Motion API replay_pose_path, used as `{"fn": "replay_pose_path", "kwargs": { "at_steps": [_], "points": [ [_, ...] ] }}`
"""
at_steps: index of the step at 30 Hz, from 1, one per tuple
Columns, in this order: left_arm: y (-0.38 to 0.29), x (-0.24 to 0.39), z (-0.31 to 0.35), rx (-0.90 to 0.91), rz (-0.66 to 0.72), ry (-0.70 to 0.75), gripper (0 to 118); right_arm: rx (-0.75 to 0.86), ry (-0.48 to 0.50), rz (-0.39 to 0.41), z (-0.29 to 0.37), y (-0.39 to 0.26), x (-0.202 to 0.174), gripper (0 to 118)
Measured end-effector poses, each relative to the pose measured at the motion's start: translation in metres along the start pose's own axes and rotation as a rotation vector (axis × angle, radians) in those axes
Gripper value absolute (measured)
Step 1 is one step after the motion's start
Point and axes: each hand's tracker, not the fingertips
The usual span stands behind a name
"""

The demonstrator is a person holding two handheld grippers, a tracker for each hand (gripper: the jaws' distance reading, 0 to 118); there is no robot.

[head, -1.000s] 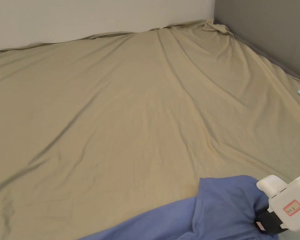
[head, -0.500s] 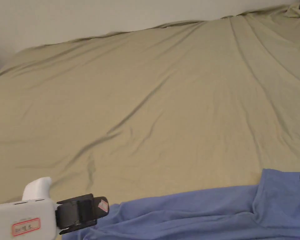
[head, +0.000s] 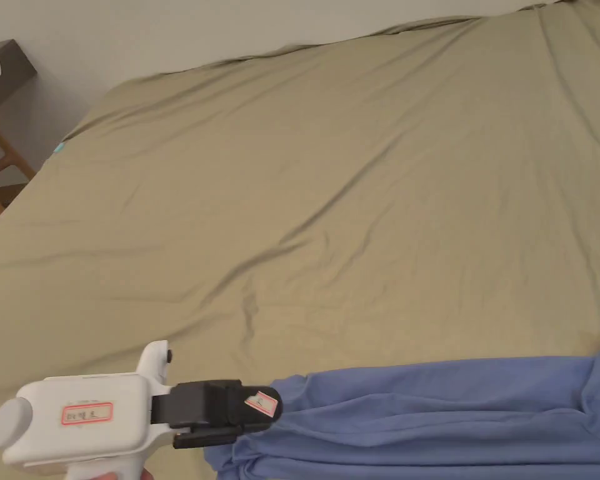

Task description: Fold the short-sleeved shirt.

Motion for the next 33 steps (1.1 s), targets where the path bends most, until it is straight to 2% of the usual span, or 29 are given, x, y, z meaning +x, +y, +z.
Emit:
{"fn": "replay_pose_path", "kwargs": {
  "at_steps": [1, 2, 3, 5, 6, 7, 8, 9, 10, 14, 16, 20, 22, 23, 24, 25, 27, 33],
  "points": [
    [0.007, -0.016, 0.008, -0.028, 0.035, 0.022, 118, 0.005, 0.008, -0.002, 0.003, 0.0, 0.002, 3],
    [0.01, -0.029, 0.01, -0.054, 0.058, 0.045, 118, 0.01, 0.016, -0.001, 0.006, 0.0, 0.004, 3],
    [0.007, -0.042, 0.017, -0.006, 0.086, 0.069, 118, 0.012, 0.019, 0.003, 0.008, 0.001, 0.002, 3],
    [0.014, -0.046, 0.017, 0.033, 0.062, 0.189, 118, 0.027, 0.037, 0.001, 0.011, 0.0, -0.001, 3],
    [0.014, -0.052, 0.013, 0.035, 0.04, 0.204, 118, 0.035, 0.058, -0.006, 0.012, 0.0, 0.0, 3],
    [0.018, -0.059, 0.004, 0.004, 0.082, 0.171, 118, 0.043, 0.086, -0.022, 0.014, -0.001, 0.004, 3],
    [0.016, -0.064, -0.005, -0.047, 0.199, 0.09, 118, 0.047, 0.098, -0.028, 0.016, -0.002, 0.009, 3],
    [0.028, -0.088, -0.004, -0.041, 0.192, 0.091, 118, 0.049, 0.1, -0.031, 0.016, -0.002, 0.009, 3],
    [0.033, -0.09, -0.012, -0.049, 0.177, 0.15, 118, 0.048, 0.103, -0.032, 0.015, -0.001, 0.009, 3],
    [0.035, -0.098, -0.046, -0.093, 0.182, 0.146, 118, 0.039, 0.112, -0.004, 0.015, 0.002, 0.002, 3],
    [0.04, -0.093, -0.052, -0.079, 0.097, 0.137, 118, 0.038, 0.124, 0.018, 0.017, 0.002, -0.002, 3],
    [0.013, -0.056, -0.07, -0.078, -0.022, 0.255, 118, 0.036, 0.145, 0.037, 0.016, 0.003, -0.01, 3],
    [0.016, -0.049, -0.072, -0.02, -0.027, 0.29, 118, 0.038, 0.152, 0.034, 0.014, 0.002, -0.01, 3],
    [0.013, -0.048, -0.075, -0.013, -0.007, 0.264, 89, 0.039, 0.153, 0.031, 0.013, 0.002, -0.011, 3],
    [0.013, -0.049, -0.078, 0.008, 0.039, 0.263, 26, 0.038, 0.154, 0.028, 0.012, 0.003, -0.011, 3],
    [0.01, -0.053, -0.083, 0.033, 0.102, 0.258, 18, 0.04, 0.151, 0.024, 0.011, 0.003, -0.011, 3],
    [-0.002, -0.059, -0.085, 0.1, 0.253, 0.168, 18, 0.046, 0.145, 0.015, 0.012, 0.004, -0.011, 3],
    [-0.029, -0.055, -0.048, 0.307, 0.414, -0.206, 18, 0.075, 0.153, -0.023, 0.023, 0.008, -0.007, 3]
  ]
}}
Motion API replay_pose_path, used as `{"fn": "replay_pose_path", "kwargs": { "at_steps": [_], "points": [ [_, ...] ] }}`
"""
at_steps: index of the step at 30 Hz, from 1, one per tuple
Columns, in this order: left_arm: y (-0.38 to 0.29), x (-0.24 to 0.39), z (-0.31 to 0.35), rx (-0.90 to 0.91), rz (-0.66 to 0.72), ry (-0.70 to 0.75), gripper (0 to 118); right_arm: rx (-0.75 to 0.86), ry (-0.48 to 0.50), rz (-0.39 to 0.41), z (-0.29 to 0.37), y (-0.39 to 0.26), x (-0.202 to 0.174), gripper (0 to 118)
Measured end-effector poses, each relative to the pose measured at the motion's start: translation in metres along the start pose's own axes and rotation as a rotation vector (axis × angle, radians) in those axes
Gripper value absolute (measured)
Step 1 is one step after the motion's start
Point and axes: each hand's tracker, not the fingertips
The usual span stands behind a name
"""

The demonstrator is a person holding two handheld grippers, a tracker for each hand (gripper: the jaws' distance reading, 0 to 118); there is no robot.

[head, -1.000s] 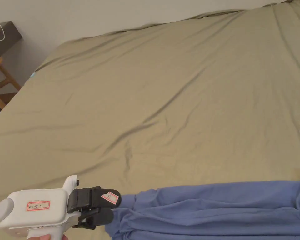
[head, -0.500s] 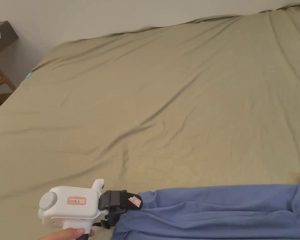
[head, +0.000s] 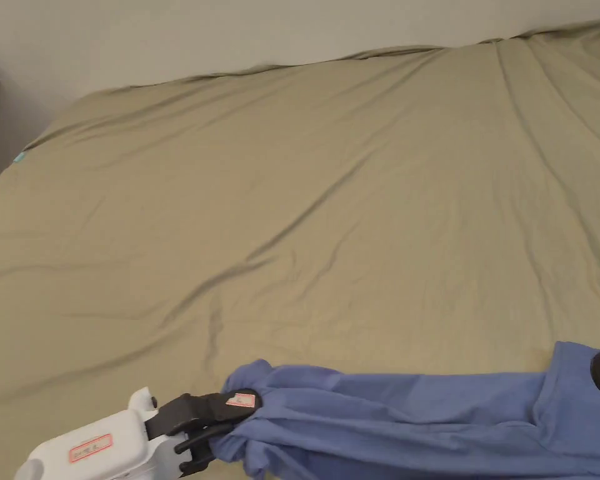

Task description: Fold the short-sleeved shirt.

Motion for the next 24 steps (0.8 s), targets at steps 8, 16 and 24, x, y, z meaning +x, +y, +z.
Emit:
{"fn": "replay_pose_path", "kwargs": {
  "at_steps": [8, 16, 24],
  "points": [
    [0.028, 0.033, 0.07, 0.057, -0.114, 0.168, 18, 0.032, -0.023, -0.015, -0.001, 0.008, -0.005, 3],
    [0.03, 0.094, 0.076, 0.112, -0.286, 0.593, 18, -0.016, -0.105, 0.047, -0.012, 0.008, -0.02, 3],
    [-0.066, 0.129, -0.072, -0.046, -0.457, 0.576, 19, -0.057, -0.122, 0.03, -0.025, 0.003, -0.014, 3]
  ]
}}
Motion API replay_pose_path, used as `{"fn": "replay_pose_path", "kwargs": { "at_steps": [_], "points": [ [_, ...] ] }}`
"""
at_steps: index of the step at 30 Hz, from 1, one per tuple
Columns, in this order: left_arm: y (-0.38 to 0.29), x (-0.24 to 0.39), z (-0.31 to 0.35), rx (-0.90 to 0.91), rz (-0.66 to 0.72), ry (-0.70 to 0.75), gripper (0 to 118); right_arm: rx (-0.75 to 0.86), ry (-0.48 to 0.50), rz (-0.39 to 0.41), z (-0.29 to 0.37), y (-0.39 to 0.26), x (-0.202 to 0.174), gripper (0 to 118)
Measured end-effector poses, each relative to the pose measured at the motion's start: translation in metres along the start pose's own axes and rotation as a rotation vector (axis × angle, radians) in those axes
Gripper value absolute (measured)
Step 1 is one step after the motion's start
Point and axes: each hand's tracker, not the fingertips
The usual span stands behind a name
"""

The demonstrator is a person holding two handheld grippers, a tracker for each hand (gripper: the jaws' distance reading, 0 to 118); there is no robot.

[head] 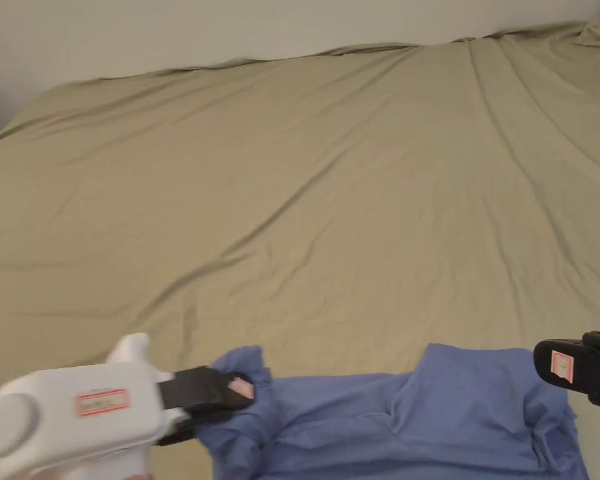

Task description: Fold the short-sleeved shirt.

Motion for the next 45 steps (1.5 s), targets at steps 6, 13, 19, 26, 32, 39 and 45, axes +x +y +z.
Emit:
{"fn": "replay_pose_path", "kwargs": {
  "at_steps": [6, 13, 19, 26, 32, 39, 45],
  "points": [
    [-0.021, 0.01, -0.105, -0.099, -0.086, 0.103, 84, -0.05, -0.041, 0.033, -0.002, -0.005, -0.001, 3],
    [-0.01, 0.001, -0.023, 0.083, 0.046, -0.079, 118, -0.052, 0.007, 0.004, 0.0, -0.014, 0.011, 3],
    [-0.022, 0.007, -0.02, 0.123, -0.307, 0.449, 45, -0.056, 0.007, -0.018, -0.004, -0.014, 0.018, 3],
    [-0.077, 0.063, -0.113, -0.022, -0.457, 0.318, 12, -0.062, 0.013, -0.013, -0.001, -0.013, 0.009, 3],
    [-0.105, 0.11, -0.167, -0.107, -0.521, 0.237, 12, -0.076, 0.006, -0.002, 0.0, -0.013, 0.005, 3],
    [-0.09, 0.128, -0.136, -0.241, -0.374, -0.218, 12, -0.038, 0.043, 0.018, 0.011, -0.007, -0.005, 3],
    [-0.011, 0.032, -0.045, -0.154, -0.165, -0.485, 29, 0.01, 0.169, 0.012, 0.019, -0.004, -0.003, 3]
  ]
}}
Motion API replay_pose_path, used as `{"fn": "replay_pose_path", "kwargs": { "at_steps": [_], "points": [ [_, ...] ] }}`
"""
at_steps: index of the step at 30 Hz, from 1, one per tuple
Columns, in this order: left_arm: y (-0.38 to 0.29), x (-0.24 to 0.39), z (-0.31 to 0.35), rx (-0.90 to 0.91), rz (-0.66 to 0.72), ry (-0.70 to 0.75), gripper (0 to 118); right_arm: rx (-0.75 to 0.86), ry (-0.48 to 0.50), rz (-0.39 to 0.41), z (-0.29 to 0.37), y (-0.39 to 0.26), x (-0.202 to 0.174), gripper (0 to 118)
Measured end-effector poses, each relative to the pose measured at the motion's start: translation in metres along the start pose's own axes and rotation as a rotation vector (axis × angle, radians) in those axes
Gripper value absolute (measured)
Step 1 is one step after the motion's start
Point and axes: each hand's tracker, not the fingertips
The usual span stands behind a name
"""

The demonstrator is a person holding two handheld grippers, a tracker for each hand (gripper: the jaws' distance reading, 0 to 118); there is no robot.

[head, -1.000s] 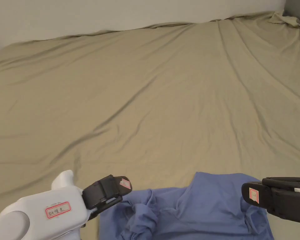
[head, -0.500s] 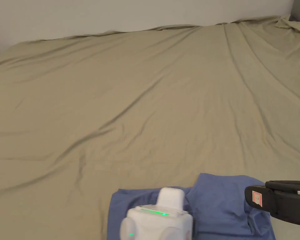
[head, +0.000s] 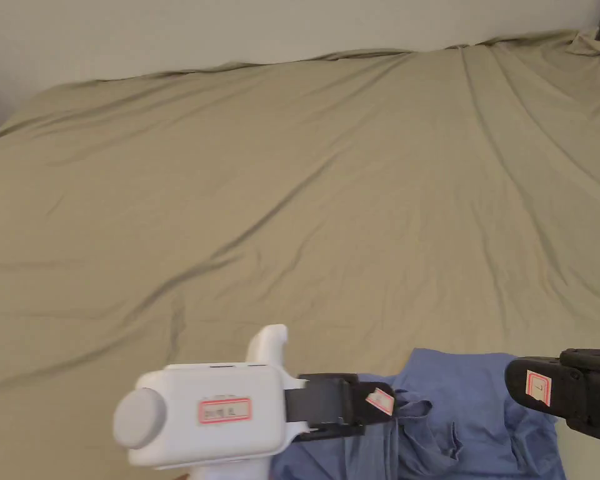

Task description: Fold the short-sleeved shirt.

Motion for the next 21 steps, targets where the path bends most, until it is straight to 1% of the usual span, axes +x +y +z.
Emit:
{"fn": "replay_pose_path", "kwargs": {
  "at_steps": [1, 2, 3, 4, 5, 6, 8, 10, 12, 15, 16, 18, 19, 21],
  "points": [
    [0.006, -0.015, 0.019, -0.014, 0.001, -0.019, 29, 0.003, 0.0, 0.006, -0.001, 0.0, -0.001, 3],
    [0.012, -0.03, 0.035, -0.047, 0.025, 0.013, 72, 0.004, -0.003, 0.012, -0.001, 0.0, -0.002, 3],
    [0.015, -0.043, 0.042, -0.087, 0.057, 0.113, 114, 0.003, -0.006, 0.017, -0.003, 0.0, -0.003, 3],
    [0.016, -0.061, 0.058, -0.009, 0.1, 0.213, 118, 0.002, -0.015, 0.02, -0.004, 0.001, -0.004, 3],
    [0.018, -0.076, 0.063, -0.02, 0.095, 0.28, 118, -0.001, -0.035, 0.024, -0.006, 0.001, -0.004, 3],
    [0.018, -0.092, 0.066, -0.023, 0.121, 0.327, 118, -0.004, -0.053, 0.028, -0.008, 0.0, -0.005, 3],
    [0.017, -0.102, 0.055, -0.045, 0.174, 0.419, 118, -0.013, -0.107, 0.03, -0.011, 0.0, -0.005, 3],
    [0.011, -0.118, 0.047, -0.056, 0.191, 0.489, 118, -0.033, -0.157, 0.03, -0.015, -0.001, -0.005, 3],
    [0.004, -0.123, 0.035, -0.08, 0.181, 0.462, 118, -0.045, -0.191, 0.038, -0.018, -0.001, -0.008, 3],
    [0.001, -0.114, 0.026, -0.086, 0.121, 0.417, 118, -0.058, -0.187, 0.038, -0.019, -0.001, -0.008, 3],
    [0.002, -0.114, 0.024, -0.067, 0.125, 0.38, 118, -0.06, -0.186, 0.039, -0.019, 0.0, -0.008, 3],
    [0.0, -0.114, 0.019, -0.005, 0.206, 0.318, 118, -0.063, -0.183, 0.043, -0.019, 0.001, -0.008, 3],
    [-0.001, -0.114, 0.013, 0.012, 0.241, 0.26, 118, -0.063, -0.182, 0.044, -0.02, 0.002, -0.008, 3],
    [-0.004, -0.115, 0.004, 0.018, 0.234, 0.212, 118, -0.063, -0.181, 0.042, -0.021, 0.003, -0.007, 3]
  ]
}}
